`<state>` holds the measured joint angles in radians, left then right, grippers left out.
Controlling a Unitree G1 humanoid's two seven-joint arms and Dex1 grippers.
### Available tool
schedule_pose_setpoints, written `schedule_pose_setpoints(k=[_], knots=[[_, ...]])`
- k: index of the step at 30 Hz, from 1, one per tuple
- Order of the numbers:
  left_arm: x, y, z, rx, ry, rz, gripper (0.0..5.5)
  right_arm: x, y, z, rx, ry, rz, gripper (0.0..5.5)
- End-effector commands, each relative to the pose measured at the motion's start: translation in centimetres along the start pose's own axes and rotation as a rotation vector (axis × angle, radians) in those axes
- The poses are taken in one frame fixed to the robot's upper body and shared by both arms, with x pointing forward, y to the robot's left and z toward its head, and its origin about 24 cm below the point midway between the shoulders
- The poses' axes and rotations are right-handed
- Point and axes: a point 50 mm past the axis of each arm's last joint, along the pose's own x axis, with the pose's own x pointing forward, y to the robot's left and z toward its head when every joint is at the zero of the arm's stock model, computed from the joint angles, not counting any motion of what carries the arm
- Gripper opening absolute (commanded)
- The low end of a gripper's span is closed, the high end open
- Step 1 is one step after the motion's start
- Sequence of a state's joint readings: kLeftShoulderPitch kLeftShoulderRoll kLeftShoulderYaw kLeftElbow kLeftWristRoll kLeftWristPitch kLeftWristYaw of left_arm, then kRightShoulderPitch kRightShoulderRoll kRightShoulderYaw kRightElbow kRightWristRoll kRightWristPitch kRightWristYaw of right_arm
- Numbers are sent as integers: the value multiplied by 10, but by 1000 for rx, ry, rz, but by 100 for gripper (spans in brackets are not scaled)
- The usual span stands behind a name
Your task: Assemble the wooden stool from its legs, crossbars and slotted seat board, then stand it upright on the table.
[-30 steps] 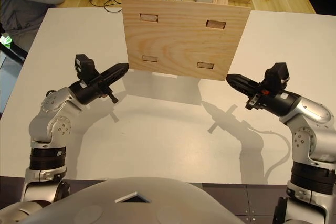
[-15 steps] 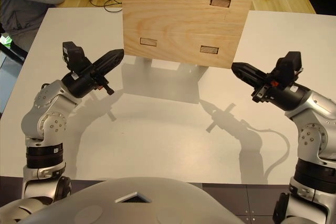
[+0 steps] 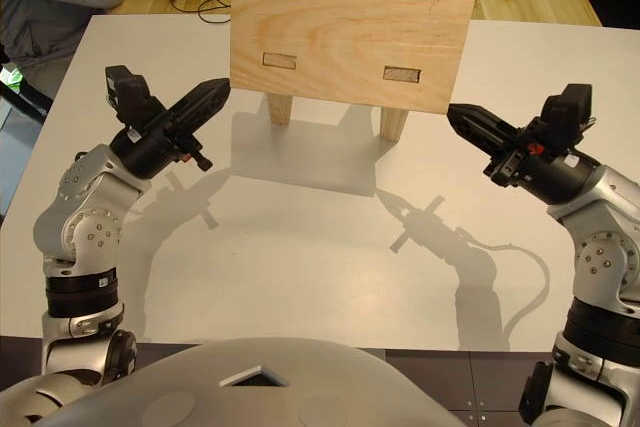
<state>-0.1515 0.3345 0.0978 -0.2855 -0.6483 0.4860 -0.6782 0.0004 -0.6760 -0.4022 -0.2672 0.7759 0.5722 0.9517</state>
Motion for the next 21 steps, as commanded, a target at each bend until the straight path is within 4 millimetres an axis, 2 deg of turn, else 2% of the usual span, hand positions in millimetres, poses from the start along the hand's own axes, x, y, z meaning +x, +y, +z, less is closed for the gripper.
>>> schedule_pose_setpoints(k=[1,21], knots=[[18,-20,12,-3,-57,-155,2,15,14,10,2,-55,125,0],[20,-17,16,-11,-86,-150,2,14,13,10,32,-78,115,0]])
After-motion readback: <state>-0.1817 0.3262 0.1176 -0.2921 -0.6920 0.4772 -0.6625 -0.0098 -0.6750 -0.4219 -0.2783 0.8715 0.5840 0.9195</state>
